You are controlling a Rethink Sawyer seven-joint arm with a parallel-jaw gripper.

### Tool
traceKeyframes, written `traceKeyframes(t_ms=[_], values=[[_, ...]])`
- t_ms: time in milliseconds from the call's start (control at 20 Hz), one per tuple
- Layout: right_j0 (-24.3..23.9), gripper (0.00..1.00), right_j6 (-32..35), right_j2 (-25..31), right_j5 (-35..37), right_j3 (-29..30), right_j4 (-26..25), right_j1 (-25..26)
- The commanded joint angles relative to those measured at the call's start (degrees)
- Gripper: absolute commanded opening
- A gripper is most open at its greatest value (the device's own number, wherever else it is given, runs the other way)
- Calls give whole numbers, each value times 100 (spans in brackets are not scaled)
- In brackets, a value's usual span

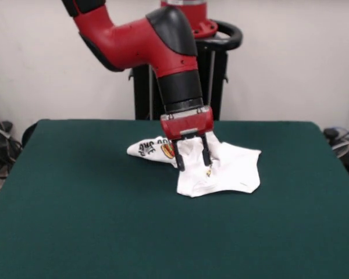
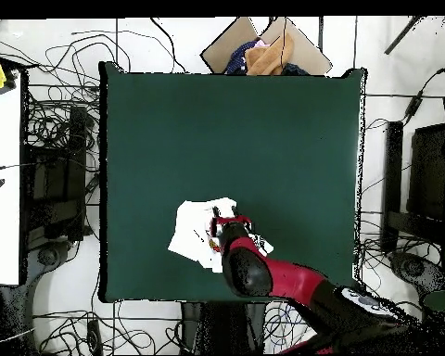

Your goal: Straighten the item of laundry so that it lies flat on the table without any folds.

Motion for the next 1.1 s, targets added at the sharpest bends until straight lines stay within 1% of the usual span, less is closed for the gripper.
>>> traceKeyframes(t_ms=[50, 100, 250, 450, 600, 700, 850, 950, 1000, 1050, 1100], values=[[589, 100, 650, -938, 937, -979, 400, 642], [693, 100, 684, -1073, 903, -1058, 363, 748], [716, 100, 761, -1118, 783, -1215, 106, 1095], [712, 100, 735, -874, 699, -1453, -206, 1707], [707, 100, 686, -710, 784, -1633, -386, 2057], [847, 100, 812, -774, 565, -1692, -359, 2166], [1228, 100, 1062, -1100, 10, -1712, -51, 2180], [1576, 100, 1119, -1418, -240, -1652, 317, 2083], [1749, 0, 1148, -1577, -366, -1622, 501, 2035], [1936, 0, 1151, -1784, -401, -1548, 760, 1917], [2035, 0, 1102, -1976, -420, -1388, 891, 1687]])
